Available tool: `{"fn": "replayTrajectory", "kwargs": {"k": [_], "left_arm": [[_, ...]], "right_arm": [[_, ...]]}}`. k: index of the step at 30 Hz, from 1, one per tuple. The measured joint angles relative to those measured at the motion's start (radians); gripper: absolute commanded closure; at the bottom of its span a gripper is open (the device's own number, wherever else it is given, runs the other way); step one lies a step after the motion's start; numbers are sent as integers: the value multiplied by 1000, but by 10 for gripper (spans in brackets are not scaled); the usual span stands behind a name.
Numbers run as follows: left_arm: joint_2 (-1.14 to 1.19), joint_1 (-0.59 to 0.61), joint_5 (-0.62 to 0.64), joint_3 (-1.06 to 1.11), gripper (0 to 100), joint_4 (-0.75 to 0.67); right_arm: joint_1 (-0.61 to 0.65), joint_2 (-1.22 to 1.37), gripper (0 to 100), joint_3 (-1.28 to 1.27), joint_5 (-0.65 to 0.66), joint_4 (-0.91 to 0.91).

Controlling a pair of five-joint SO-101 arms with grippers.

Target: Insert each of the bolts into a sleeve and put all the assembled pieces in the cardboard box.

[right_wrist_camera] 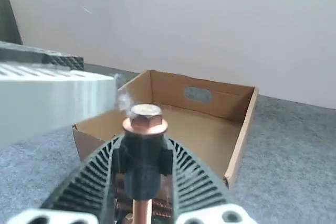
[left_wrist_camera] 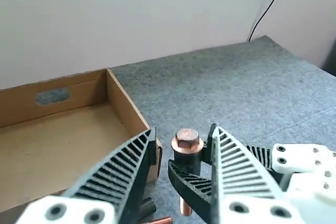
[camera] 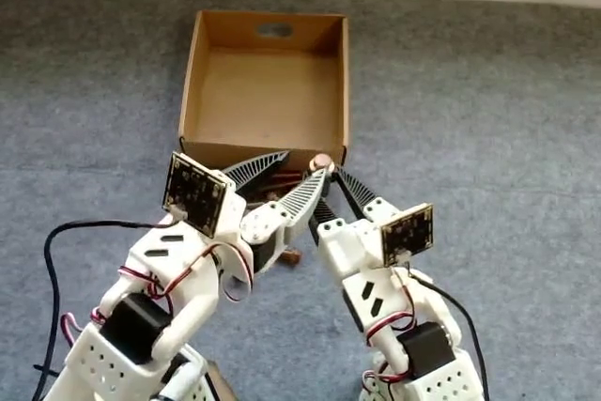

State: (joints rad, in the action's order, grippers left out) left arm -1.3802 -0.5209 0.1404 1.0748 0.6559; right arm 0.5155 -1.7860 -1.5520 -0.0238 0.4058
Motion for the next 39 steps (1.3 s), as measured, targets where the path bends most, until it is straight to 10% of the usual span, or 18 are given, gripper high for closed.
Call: {"fn": "replayTrajectory", "kwargs": {"k": [15, 25, 39], "left_arm": [[-3, 192, -87, 114, 991, -201], [371, 563, -87, 77, 991, 8], [704, 684, -87, 12, 991, 69]], "right_arm": [[-2, 0, 993, 0, 0, 0], [-3, 0, 993, 14, 0, 0], [-28, 51, 992, 356, 69, 66]]}}
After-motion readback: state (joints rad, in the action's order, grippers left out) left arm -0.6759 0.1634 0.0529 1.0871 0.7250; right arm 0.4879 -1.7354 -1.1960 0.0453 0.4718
